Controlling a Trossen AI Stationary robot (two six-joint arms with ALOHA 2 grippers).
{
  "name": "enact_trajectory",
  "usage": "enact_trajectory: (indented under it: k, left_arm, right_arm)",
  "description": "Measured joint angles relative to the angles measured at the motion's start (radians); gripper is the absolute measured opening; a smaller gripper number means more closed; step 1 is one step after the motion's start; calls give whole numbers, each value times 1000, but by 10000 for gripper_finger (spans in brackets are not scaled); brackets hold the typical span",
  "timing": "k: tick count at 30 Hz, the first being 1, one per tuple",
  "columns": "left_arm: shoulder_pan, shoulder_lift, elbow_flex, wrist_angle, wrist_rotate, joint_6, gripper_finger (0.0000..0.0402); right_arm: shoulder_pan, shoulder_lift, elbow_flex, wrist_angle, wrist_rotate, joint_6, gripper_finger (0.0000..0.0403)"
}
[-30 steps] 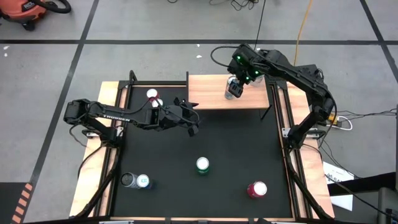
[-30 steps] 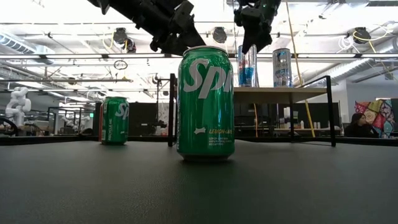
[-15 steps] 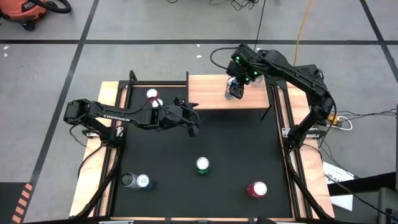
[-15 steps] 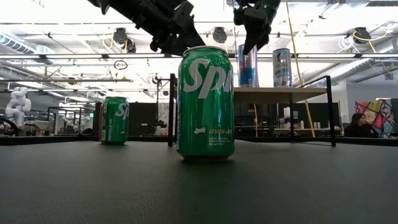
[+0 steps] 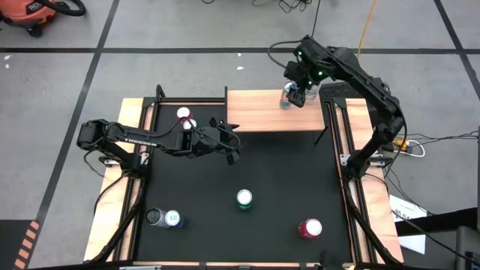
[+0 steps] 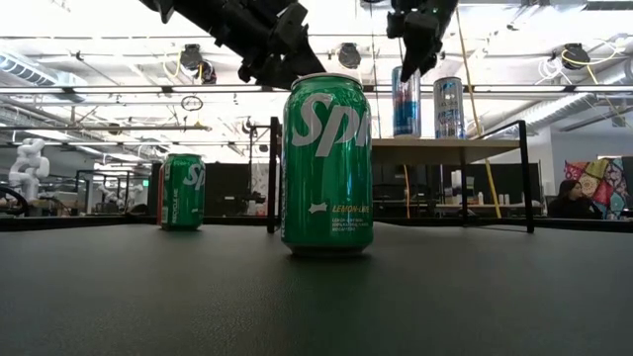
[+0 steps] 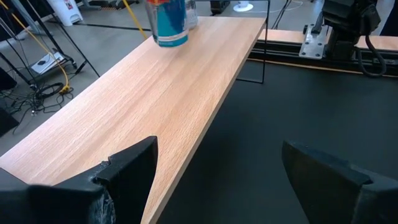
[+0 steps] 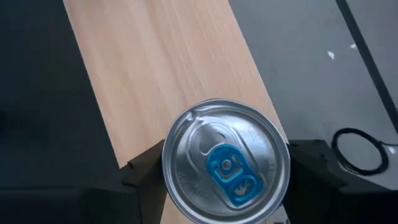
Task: Place canned beverage on shelf
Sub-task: Put the top blue soda can on the shelf
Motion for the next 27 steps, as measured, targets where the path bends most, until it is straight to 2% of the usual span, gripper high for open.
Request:
enact_trajectory:
  k: [13, 27]
  left_arm:
    - [0, 0, 0, -3, 0, 2, 335]
    - [1, 0, 1, -51, 0, 2, 335]
  right_arm:
    - [-101, 10, 1, 27, -34, -102, 233]
    - [-120, 82, 2, 43, -39, -161, 233]
